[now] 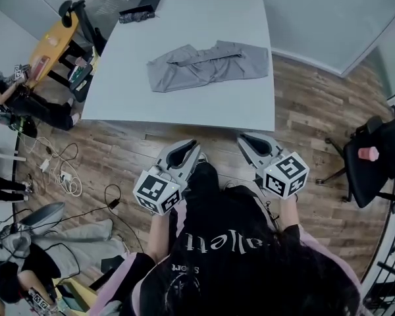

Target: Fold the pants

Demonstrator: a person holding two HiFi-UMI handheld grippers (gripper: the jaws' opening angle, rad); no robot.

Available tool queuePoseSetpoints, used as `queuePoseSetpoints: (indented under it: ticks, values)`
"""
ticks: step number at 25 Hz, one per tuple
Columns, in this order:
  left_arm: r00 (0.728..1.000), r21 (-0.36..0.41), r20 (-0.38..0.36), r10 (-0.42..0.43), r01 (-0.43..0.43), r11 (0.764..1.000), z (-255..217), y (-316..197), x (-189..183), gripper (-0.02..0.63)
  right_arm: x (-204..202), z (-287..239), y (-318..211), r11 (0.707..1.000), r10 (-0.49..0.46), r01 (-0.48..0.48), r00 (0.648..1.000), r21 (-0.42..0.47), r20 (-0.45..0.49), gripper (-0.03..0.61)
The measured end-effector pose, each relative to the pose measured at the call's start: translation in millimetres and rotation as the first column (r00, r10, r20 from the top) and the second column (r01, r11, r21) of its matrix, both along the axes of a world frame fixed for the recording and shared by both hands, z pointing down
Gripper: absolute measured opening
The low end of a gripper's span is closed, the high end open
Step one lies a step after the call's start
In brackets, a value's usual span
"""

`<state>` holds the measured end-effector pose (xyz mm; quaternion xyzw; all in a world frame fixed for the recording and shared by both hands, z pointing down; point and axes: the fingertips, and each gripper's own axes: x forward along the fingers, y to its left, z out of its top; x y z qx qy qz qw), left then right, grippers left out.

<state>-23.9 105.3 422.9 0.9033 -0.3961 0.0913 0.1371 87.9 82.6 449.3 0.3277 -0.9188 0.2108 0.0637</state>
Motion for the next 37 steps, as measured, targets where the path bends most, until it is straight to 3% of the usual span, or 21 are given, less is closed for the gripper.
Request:
queuePoseSetpoints:
  ticks: [18,37]
  values:
    - [1.000,0.006,-0.024,0.011,-0.011,1.000,-1,30,2,0.043,9,-18,22,0.998,0.034,-0.036,0.998,0.047,0.044,0.031]
    - [0.983,0.027,-0.183,0.015,-0.011,1.000,-32,45,-1,0.043,5,-24,38,0.998,0.017,-0.020,0.999,0.066,0.041,0.031]
